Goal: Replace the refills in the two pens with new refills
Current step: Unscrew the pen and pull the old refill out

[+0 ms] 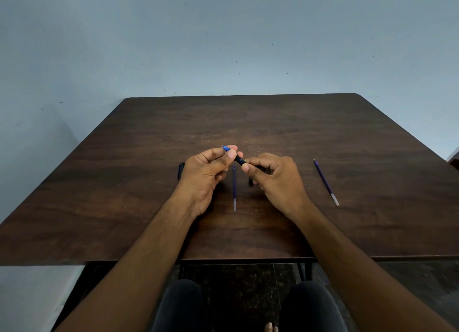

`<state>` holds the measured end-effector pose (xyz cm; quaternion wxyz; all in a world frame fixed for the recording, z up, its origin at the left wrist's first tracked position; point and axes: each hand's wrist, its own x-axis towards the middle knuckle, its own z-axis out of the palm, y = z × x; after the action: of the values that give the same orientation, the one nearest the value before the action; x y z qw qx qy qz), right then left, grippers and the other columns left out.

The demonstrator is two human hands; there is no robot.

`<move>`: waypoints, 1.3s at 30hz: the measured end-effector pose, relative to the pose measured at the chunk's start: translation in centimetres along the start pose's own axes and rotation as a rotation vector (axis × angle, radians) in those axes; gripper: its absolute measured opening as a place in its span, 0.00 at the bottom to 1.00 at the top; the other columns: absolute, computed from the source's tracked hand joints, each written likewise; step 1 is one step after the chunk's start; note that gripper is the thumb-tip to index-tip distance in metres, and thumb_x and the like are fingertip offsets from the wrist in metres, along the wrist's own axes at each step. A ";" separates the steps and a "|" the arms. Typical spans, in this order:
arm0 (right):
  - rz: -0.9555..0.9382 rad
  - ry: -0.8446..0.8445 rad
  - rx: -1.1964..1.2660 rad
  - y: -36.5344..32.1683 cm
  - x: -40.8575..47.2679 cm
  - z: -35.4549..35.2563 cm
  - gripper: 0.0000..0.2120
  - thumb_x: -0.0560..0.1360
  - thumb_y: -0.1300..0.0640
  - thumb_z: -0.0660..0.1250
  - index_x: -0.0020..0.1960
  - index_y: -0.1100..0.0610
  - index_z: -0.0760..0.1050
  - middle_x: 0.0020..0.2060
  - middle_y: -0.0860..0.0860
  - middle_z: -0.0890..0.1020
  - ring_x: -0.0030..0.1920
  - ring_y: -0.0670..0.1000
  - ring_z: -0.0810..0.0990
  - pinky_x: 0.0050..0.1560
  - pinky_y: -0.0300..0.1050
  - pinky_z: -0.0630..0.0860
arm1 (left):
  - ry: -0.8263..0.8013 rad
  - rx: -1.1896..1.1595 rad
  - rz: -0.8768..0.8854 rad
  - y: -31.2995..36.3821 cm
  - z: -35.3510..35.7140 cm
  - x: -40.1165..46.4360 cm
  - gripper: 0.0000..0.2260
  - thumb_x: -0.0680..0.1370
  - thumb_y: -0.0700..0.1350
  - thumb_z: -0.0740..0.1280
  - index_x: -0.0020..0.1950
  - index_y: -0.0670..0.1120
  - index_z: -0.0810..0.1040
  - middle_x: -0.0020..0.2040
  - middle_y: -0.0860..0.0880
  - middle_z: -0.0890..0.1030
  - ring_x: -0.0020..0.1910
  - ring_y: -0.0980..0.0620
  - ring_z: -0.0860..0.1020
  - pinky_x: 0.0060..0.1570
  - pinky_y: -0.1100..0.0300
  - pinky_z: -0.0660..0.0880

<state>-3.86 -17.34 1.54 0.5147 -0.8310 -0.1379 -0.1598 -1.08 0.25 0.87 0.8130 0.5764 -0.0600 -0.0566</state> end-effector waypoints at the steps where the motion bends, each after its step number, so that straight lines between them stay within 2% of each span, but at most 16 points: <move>1: 0.001 -0.003 0.001 0.0 0.0 0.0 0.06 0.77 0.58 0.72 0.53 0.55 0.85 0.39 0.48 0.83 0.35 0.43 0.79 0.38 0.38 0.76 | 0.020 0.000 -0.002 0.0 0.0 0.0 0.09 0.70 0.48 0.77 0.47 0.47 0.88 0.50 0.45 0.87 0.34 0.57 0.71 0.35 0.64 0.67; 4: 0.013 0.000 0.034 0.1 0.0 0.1 0.06 0.77 0.57 0.72 0.53 0.55 0.85 0.40 0.50 0.83 0.36 0.44 0.80 0.38 0.39 0.77 | 0.053 0.017 0.001 -0.2 0.1 0.3 0.11 0.64 0.54 0.81 0.38 0.49 0.87 0.41 0.47 0.83 0.31 0.58 0.68 0.32 0.64 0.66; 6: 0.016 0.003 0.041 0.1 0.0 0.1 0.06 0.77 0.57 0.72 0.52 0.55 0.86 0.40 0.50 0.84 0.36 0.47 0.81 0.37 0.40 0.78 | 0.040 0.002 0.004 -0.4 0.0 0.5 0.14 0.62 0.56 0.82 0.39 0.49 0.86 0.37 0.50 0.79 0.31 0.58 0.68 0.30 0.65 0.67; 8: 0.018 0.008 0.035 0.2 0.0 0.1 0.06 0.77 0.58 0.72 0.52 0.55 0.85 0.40 0.50 0.84 0.36 0.48 0.81 0.37 0.41 0.78 | -0.016 -0.017 0.016 -0.4 -0.1 0.5 0.18 0.66 0.55 0.82 0.49 0.47 0.88 0.48 0.49 0.86 0.33 0.59 0.70 0.32 0.66 0.69; 10: 0.026 0.015 0.029 0.2 0.0 0.0 0.06 0.78 0.58 0.72 0.53 0.55 0.85 0.40 0.49 0.84 0.36 0.47 0.81 0.38 0.42 0.78 | -0.081 -0.004 0.014 -0.3 -0.2 0.5 0.18 0.72 0.52 0.78 0.59 0.48 0.86 0.60 0.47 0.85 0.36 0.61 0.71 0.35 0.68 0.71; 13: 0.029 0.027 0.035 0.2 0.0 0.0 0.05 0.78 0.59 0.71 0.52 0.55 0.85 0.39 0.50 0.83 0.35 0.47 0.81 0.38 0.44 0.78 | -0.123 -0.020 0.018 -0.2 -0.4 0.4 0.14 0.76 0.44 0.73 0.62 0.47 0.84 0.63 0.45 0.84 0.37 0.60 0.71 0.36 0.68 0.71; 16: 0.031 0.028 0.041 0.0 -0.1 0.0 0.05 0.77 0.60 0.72 0.52 0.55 0.85 0.40 0.51 0.84 0.36 0.50 0.81 0.39 0.46 0.80 | -0.069 -0.020 0.039 -0.1 -0.4 0.2 0.13 0.73 0.44 0.76 0.58 0.46 0.86 0.58 0.43 0.86 0.36 0.61 0.74 0.34 0.67 0.70; 20: 0.025 0.024 0.051 0.0 -0.1 0.1 0.07 0.76 0.59 0.73 0.53 0.57 0.85 0.41 0.49 0.84 0.34 0.43 0.79 0.36 0.38 0.76 | 0.009 -0.024 0.026 -0.1 -0.1 0.1 0.14 0.66 0.49 0.80 0.50 0.47 0.88 0.52 0.44 0.87 0.34 0.60 0.74 0.33 0.65 0.68; 23: 0.036 0.012 0.045 0.1 -0.1 0.1 0.07 0.76 0.58 0.73 0.53 0.56 0.85 0.42 0.48 0.84 0.37 0.44 0.81 0.39 0.41 0.79 | 0.057 -0.019 0.024 -0.2 0.0 0.3 0.17 0.60 0.54 0.83 0.43 0.48 0.88 0.42 0.45 0.81 0.31 0.58 0.69 0.31 0.65 0.68; 26: 0.037 0.008 0.036 0.1 -0.1 0.1 0.07 0.76 0.57 0.73 0.53 0.55 0.85 0.42 0.48 0.84 0.38 0.44 0.81 0.40 0.41 0.79 | 0.062 -0.013 0.032 -0.3 0.1 0.3 0.17 0.59 0.56 0.84 0.41 0.49 0.86 0.34 0.51 0.76 0.31 0.58 0.68 0.32 0.64 0.68; 27: 0.036 0.011 0.042 0.2 -0.1 0.1 0.07 0.76 0.58 0.73 0.53 0.55 0.85 0.42 0.48 0.84 0.38 0.45 0.81 0.39 0.40 0.79 | 0.051 -0.016 0.041 -0.3 0.1 0.3 0.18 0.60 0.56 0.83 0.43 0.48 0.87 0.34 0.51 0.78 0.31 0.58 0.69 0.32 0.64 0.68; 29: 0.037 0.025 0.056 0.2 -0.1 0.1 0.06 0.77 0.58 0.72 0.53 0.55 0.85 0.42 0.49 0.84 0.36 0.46 0.81 0.38 0.40 0.78 | 0.015 -0.024 0.071 -0.3 0.1 0.3 0.21 0.64 0.56 0.82 0.51 0.47 0.87 0.45 0.49 0.86 0.33 0.61 0.73 0.33 0.66 0.70; 30: 0.038 0.031 0.057 0.2 -0.1 0.0 0.05 0.77 0.58 0.72 0.52 0.54 0.85 0.41 0.49 0.84 0.35 0.47 0.81 0.38 0.41 0.79 | -0.006 -0.022 0.083 -0.2 0.1 0.2 0.21 0.67 0.55 0.81 0.55 0.46 0.87 0.52 0.47 0.87 0.34 0.62 0.74 0.33 0.67 0.70; 32: 0.041 0.040 0.065 0.2 -0.1 -0.1 0.05 0.77 0.59 0.72 0.51 0.54 0.85 0.40 0.50 0.84 0.34 0.47 0.81 0.38 0.44 0.79 | -0.035 -0.001 0.097 -0.2 0.0 0.2 0.17 0.73 0.50 0.78 0.60 0.46 0.85 0.59 0.45 0.86 0.36 0.64 0.77 0.34 0.68 0.70; 35: 0.053 0.043 0.084 0.2 -0.1 -0.1 0.04 0.77 0.59 0.72 0.49 0.51 0.85 0.40 0.50 0.84 0.34 0.48 0.81 0.39 0.48 0.80 | -0.045 0.002 0.126 -0.2 0.0 0.1 0.12 0.76 0.42 0.74 0.59 0.44 0.85 0.58 0.42 0.86 0.40 0.62 0.80 0.32 0.68 0.69; 39: 0.047 0.033 0.111 0.3 -0.2 0.0 0.05 0.76 0.59 0.73 0.51 0.53 0.85 0.41 0.50 0.84 0.35 0.49 0.81 0.38 0.47 0.80 | 0.027 -0.001 0.118 -0.1 0.3 -0.1 0.12 0.71 0.45 0.77 0.53 0.46 0.87 0.52 0.42 0.87 0.44 0.57 0.83 0.30 0.67 0.68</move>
<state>-3.96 -17.51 1.25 0.5659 -0.8014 -0.1185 -0.1533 -1.26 0.01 0.89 0.8159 0.5722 -0.0829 -0.0008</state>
